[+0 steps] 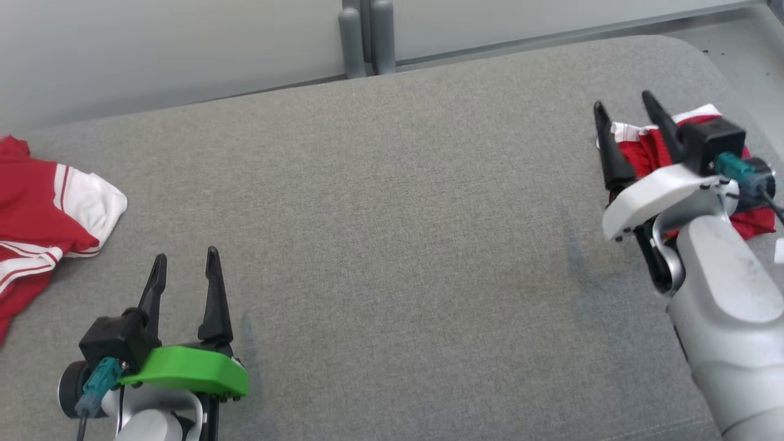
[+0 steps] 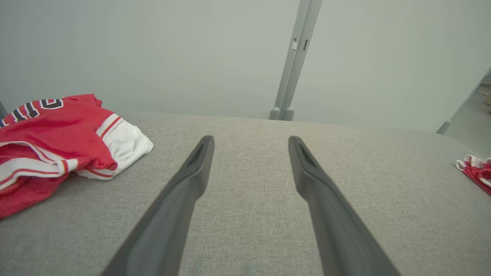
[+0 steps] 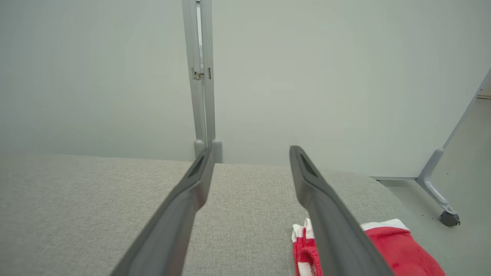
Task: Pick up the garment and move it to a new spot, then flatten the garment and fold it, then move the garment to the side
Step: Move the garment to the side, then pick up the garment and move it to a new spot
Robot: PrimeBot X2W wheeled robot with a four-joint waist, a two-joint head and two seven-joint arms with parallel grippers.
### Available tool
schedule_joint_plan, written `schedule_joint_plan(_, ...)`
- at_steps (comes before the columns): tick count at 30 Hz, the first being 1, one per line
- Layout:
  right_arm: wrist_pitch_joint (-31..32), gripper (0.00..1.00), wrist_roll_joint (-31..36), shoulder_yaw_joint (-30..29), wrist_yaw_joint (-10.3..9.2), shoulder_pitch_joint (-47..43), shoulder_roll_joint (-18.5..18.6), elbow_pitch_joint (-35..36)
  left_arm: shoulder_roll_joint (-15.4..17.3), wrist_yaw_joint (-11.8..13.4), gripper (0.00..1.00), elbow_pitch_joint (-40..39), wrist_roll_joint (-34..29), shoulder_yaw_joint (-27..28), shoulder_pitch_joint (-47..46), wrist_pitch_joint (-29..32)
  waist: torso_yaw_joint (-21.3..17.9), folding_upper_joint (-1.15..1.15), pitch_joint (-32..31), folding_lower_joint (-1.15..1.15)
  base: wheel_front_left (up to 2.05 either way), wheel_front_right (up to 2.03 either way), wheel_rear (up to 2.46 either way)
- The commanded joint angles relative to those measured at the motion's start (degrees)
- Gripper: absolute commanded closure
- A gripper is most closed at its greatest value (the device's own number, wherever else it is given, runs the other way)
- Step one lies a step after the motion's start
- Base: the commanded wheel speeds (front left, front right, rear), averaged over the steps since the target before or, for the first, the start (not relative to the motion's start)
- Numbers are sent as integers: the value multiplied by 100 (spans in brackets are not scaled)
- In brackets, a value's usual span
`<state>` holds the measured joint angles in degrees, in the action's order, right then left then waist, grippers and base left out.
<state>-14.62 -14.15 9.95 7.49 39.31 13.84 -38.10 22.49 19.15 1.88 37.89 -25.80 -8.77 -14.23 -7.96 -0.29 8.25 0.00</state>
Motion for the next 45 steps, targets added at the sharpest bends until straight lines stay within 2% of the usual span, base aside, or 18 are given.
schedule_joint_plan(1,65,0,64,-86,0,-350,-94,292,-9,-27,0,31,27,55,181,-56,233,29,-301,0,0,0,0)
schedule_joint_plan(11,788,0,817,-661,0,-2282,-863,2465,-192,-113,0,50,-72,383,795,-98,507,29,-591,0,0,0,0)
schedule_joint_plan(18,1125,0,958,-644,0,-3213,-1072,3385,-377,-257,0,-30,-286,678,1109,-101,613,29,-705,0,0,0,0)
schedule_joint_plan(29,954,0,688,-706,0,-3674,-1089,3619,-607,-448,0,27,-491,840,1237,-98,663,29,-786,0,0,0,0)
schedule_joint_plan(45,913,0,595,-671,0,-3698,-1090,3603,-632,-580,0,137,-583,800,1117,-98,679,29,-837,0,0,0,0)
